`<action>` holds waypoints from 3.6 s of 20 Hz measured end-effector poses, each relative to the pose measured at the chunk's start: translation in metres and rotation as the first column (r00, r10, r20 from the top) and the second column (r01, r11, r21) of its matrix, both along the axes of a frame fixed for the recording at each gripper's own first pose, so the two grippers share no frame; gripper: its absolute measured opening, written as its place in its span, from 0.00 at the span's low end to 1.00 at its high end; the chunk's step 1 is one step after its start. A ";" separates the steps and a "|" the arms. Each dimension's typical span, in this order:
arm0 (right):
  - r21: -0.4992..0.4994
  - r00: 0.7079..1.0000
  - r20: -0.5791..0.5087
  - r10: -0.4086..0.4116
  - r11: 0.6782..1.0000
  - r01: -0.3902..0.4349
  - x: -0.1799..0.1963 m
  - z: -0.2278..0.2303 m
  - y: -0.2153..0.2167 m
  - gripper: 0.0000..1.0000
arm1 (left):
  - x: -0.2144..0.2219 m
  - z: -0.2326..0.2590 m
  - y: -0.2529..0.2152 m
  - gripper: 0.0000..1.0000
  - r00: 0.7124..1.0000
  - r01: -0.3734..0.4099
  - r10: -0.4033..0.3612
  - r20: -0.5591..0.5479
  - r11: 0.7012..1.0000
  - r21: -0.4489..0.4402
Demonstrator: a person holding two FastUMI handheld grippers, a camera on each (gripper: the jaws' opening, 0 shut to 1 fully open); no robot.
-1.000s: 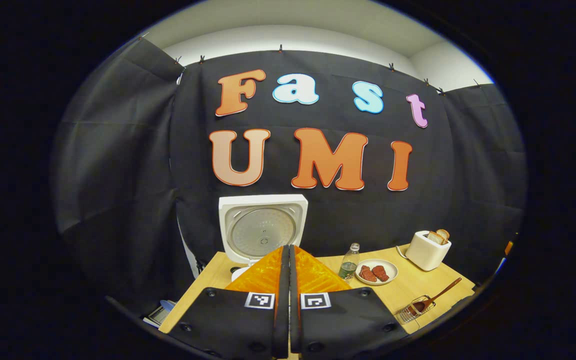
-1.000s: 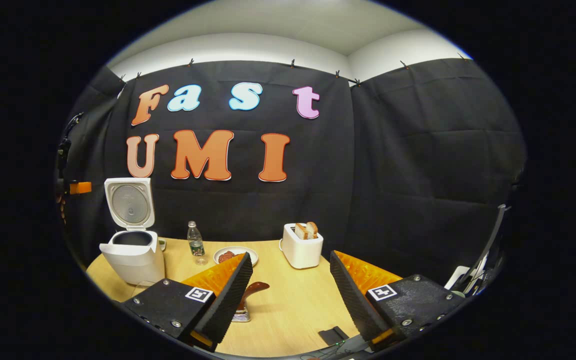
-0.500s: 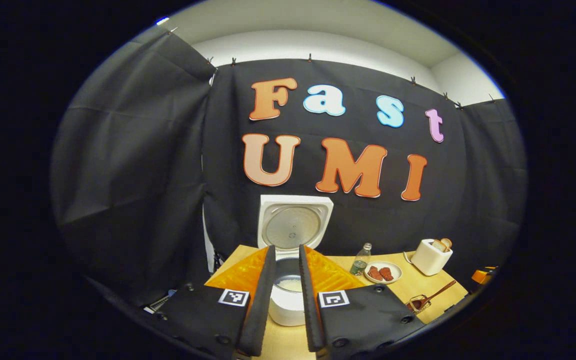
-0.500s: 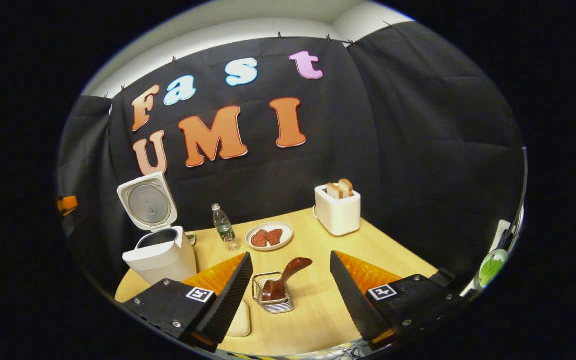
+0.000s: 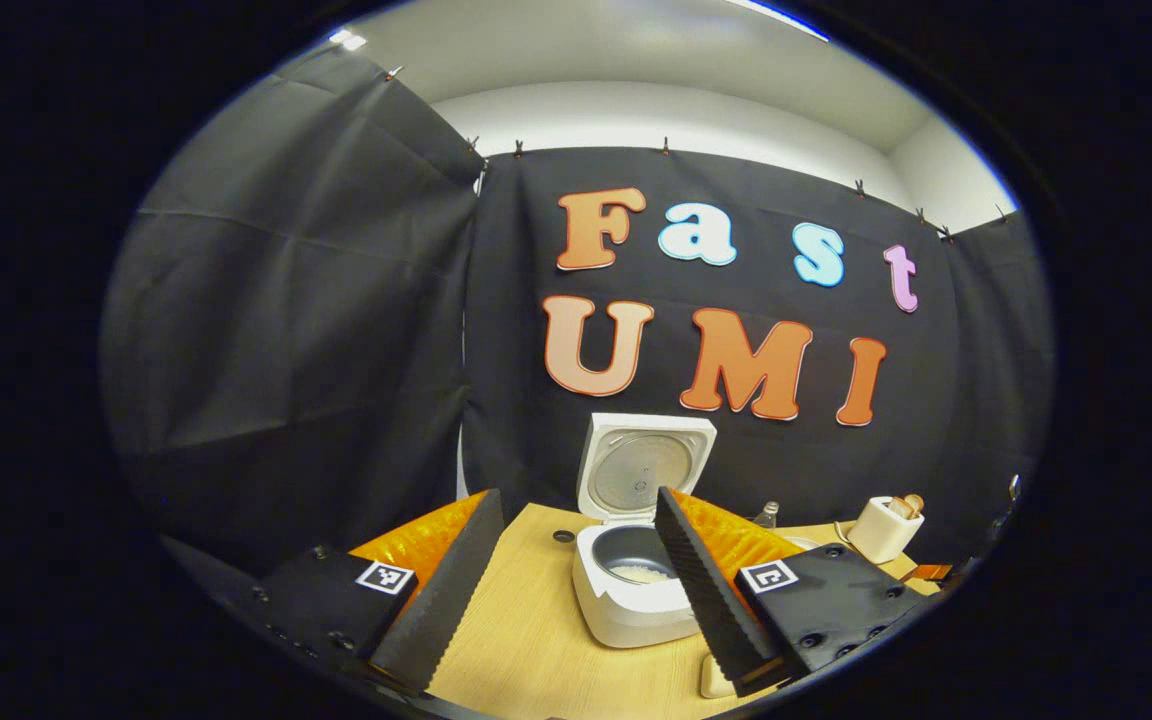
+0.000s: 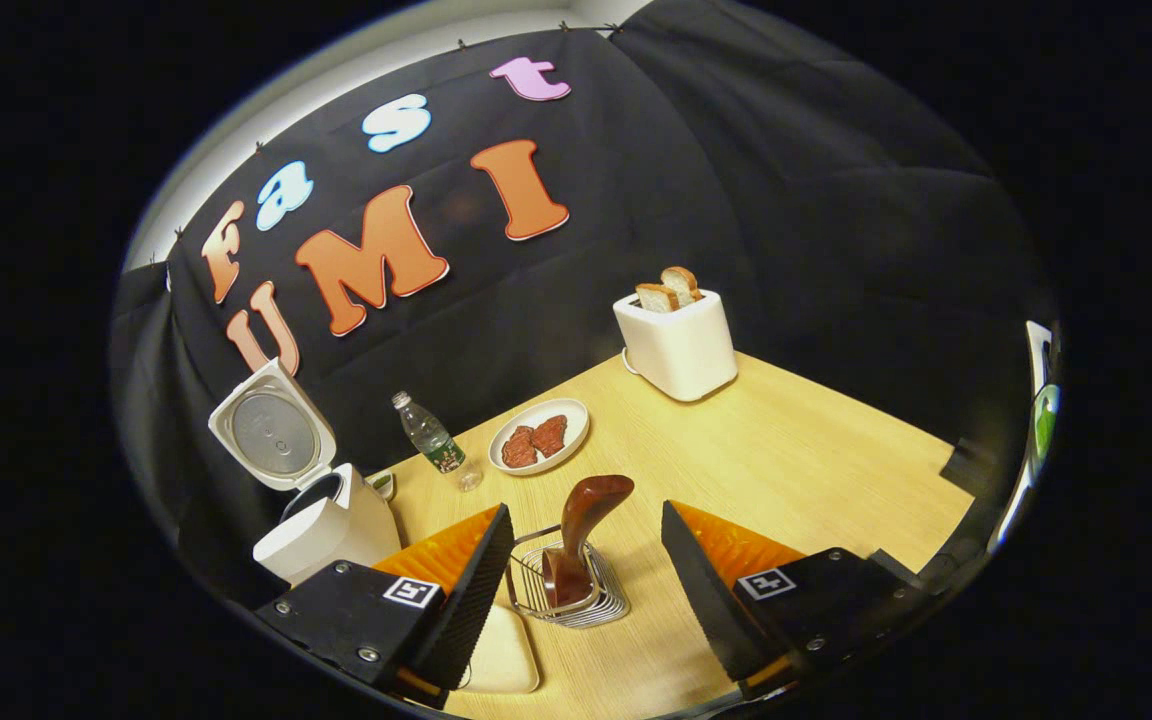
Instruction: Close the left gripper, press the button to open the rice cooker; take a wooden spoon from the chopstick holder with the right hand, scoop a spoonful of rice and pour it into the rice cooker, then put the wooden spoon back into the chopstick holder.
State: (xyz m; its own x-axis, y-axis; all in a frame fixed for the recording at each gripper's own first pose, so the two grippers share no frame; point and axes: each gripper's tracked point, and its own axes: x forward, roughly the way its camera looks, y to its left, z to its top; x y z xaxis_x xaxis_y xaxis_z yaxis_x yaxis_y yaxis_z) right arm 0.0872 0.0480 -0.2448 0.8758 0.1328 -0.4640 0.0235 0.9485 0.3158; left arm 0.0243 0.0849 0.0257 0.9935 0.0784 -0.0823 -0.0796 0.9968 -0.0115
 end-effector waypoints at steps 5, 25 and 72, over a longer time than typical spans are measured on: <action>0.088 0.998 -0.049 -0.037 0.995 0.041 0.021 -0.027 0.003 0.81 | -0.015 -0.002 0.019 0.98 0.998 -0.057 0.058 -0.027 0.997 0.054; 0.052 0.998 0.064 0.005 0.999 -0.008 0.022 0.045 0.043 0.11 | -0.018 -0.003 0.027 1.00 0.999 -0.041 0.043 -0.030 0.998 0.053; 0.234 0.962 -0.143 0.232 0.952 -0.195 -0.085 -0.055 0.228 0.11 | -0.010 -0.019 0.024 1.00 0.998 0.004 -0.002 -0.055 0.999 0.041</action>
